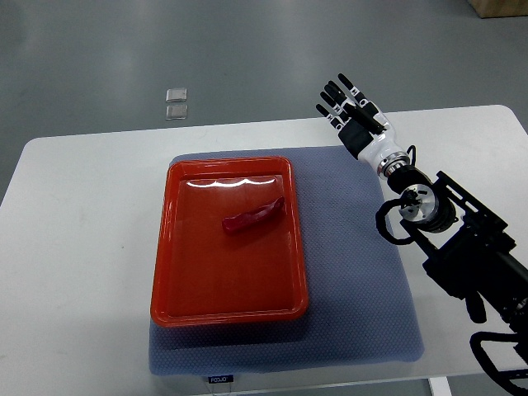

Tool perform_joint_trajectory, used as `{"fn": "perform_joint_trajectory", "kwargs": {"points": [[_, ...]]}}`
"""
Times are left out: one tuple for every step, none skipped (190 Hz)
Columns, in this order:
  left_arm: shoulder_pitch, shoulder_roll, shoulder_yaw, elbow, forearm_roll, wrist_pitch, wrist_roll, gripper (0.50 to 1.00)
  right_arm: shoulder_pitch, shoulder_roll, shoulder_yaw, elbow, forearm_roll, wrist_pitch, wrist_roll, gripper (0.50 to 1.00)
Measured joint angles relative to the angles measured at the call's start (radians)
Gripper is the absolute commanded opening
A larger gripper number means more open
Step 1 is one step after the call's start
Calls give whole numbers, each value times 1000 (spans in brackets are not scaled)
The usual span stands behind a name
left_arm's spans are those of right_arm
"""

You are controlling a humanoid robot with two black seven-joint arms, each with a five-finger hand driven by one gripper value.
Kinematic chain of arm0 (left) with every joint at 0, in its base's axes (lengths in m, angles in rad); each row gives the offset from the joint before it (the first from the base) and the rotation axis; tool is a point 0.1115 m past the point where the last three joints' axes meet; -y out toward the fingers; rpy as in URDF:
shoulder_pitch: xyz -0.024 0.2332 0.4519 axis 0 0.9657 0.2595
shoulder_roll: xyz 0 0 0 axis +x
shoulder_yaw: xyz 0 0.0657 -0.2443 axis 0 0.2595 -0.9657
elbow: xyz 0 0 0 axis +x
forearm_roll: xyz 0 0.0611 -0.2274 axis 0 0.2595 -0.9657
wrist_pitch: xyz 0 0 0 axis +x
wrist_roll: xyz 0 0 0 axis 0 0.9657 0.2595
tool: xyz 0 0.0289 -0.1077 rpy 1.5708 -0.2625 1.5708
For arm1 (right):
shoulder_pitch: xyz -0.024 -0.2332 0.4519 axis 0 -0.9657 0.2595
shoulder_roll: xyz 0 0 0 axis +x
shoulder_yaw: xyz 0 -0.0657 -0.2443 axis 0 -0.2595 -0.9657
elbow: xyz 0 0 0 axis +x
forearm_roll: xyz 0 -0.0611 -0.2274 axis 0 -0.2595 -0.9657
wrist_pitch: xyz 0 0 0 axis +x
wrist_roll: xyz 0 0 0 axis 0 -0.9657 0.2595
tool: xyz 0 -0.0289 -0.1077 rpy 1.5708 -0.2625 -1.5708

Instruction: Place red pepper on red tray

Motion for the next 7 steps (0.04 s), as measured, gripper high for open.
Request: {"fn": "perform_joint_trajectory", "kwargs": {"points": [[0, 0, 0, 0, 0, 0, 0, 1000, 0, 0, 0, 0, 0, 0, 0, 913], [0, 0, 0, 0, 0, 0, 0, 1000, 0, 0, 0, 0, 0, 0, 0, 913], [0, 0, 0, 0, 0, 0, 0, 1000, 0, 0, 0, 0, 0, 0, 0, 913], [0, 0, 0, 0, 0, 0, 0, 1000, 0, 0, 0, 0, 0, 0, 0, 913], [0, 0, 0, 0, 0, 0, 0, 1000, 0, 0, 0, 0, 0, 1, 0, 913], [0, 0, 0, 0, 0, 0, 0, 1000, 0, 0, 0, 0, 0, 1, 0, 913], [0, 0, 0, 0, 0, 0, 0, 1000, 0, 0, 0, 0, 0, 1, 0, 913]]}}
